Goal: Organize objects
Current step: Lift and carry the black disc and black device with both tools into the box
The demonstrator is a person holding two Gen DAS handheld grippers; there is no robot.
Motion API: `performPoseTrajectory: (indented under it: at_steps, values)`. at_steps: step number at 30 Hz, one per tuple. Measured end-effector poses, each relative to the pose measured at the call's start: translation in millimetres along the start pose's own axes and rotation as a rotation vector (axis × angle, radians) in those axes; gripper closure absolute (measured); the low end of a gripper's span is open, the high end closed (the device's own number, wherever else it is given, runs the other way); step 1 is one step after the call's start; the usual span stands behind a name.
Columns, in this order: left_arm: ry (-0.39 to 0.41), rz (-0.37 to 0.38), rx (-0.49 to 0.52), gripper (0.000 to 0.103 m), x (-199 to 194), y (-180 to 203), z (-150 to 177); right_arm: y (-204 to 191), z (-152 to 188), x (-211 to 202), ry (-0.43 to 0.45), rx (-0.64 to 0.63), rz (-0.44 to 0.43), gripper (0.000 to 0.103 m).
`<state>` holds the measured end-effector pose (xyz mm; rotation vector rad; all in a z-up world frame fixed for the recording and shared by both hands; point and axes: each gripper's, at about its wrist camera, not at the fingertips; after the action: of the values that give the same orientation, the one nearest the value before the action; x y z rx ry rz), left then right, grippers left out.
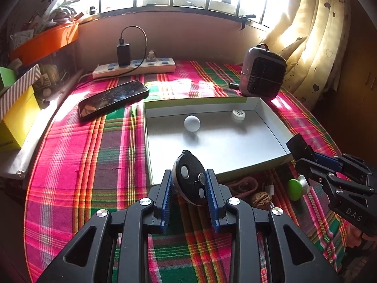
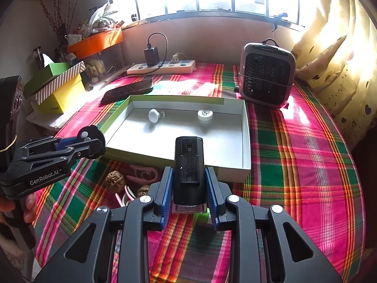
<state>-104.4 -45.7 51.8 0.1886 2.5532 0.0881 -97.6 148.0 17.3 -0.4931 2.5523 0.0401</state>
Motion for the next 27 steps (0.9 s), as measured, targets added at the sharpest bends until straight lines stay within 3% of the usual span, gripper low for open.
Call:
performPoseTrajectory:
  at_steps: [27]
  values:
    - [-0.053,-0.017,0.024,0.078,76.1,-6.4,-35.4,35.9,-38.5,75.4,-0.071,0.007,0.081,0.075]
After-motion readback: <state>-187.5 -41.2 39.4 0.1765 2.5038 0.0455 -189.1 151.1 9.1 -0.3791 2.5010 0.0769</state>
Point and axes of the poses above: each gripper's, at about its wrist camera, not at the fingertips, and x roughly the way its jaws point, y to its right, z to its underside, and after that the axes turned 14 degrees about y, right-handed
